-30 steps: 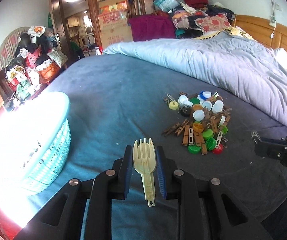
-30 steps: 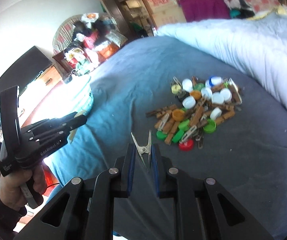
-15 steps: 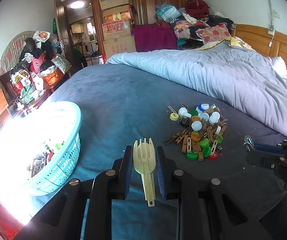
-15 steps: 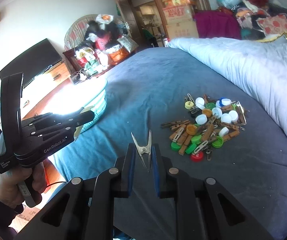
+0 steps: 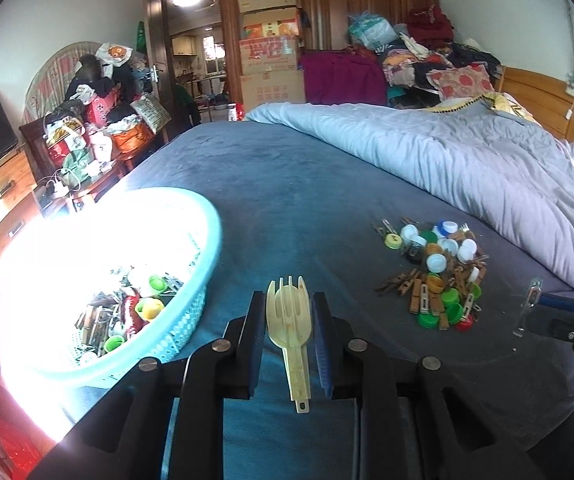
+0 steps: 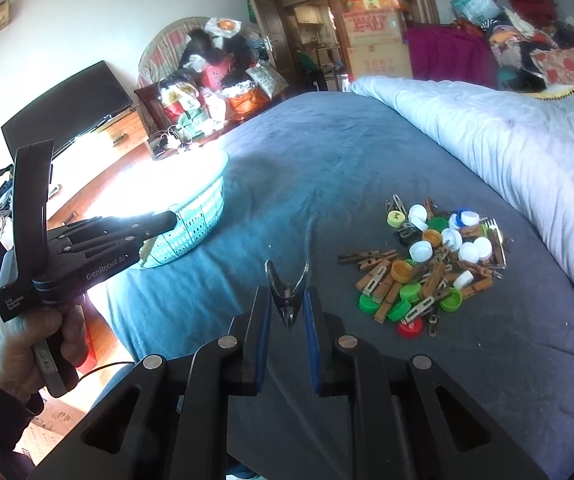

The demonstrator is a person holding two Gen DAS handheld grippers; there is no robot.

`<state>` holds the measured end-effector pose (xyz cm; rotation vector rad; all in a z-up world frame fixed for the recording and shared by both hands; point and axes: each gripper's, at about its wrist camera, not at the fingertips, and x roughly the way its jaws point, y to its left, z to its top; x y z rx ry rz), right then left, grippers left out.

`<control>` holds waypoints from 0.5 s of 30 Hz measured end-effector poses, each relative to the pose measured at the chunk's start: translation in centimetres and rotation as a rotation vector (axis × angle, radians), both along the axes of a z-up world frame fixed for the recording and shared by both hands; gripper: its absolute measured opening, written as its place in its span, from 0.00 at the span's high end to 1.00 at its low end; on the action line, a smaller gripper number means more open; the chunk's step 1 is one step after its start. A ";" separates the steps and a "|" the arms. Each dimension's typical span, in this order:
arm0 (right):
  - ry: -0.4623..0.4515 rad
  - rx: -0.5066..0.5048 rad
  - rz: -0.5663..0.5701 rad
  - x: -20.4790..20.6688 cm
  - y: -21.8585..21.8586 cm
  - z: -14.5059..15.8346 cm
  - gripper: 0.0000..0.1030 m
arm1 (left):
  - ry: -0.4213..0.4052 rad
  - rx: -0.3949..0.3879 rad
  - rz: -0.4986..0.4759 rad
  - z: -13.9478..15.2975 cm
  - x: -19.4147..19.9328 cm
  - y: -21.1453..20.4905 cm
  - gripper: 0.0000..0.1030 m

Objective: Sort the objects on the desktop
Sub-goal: 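Carry the fork and clothespin over the basket and open both grippers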

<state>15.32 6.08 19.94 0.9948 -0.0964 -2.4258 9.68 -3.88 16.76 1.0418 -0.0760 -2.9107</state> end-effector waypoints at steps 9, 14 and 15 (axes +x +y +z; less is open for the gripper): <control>-0.004 0.004 0.052 -2.8 -3.5 0.4 0.84 | 0.007 -0.024 0.070 0.8 -1.6 -5.2 0.77; 0.016 0.002 0.083 -4.5 -5.8 1.4 0.84 | 0.024 -0.025 0.128 1.6 -2.5 -8.8 0.77; 0.022 0.004 0.091 -4.9 -6.4 1.7 0.84 | 0.027 -0.026 0.138 1.7 -2.6 -9.5 0.77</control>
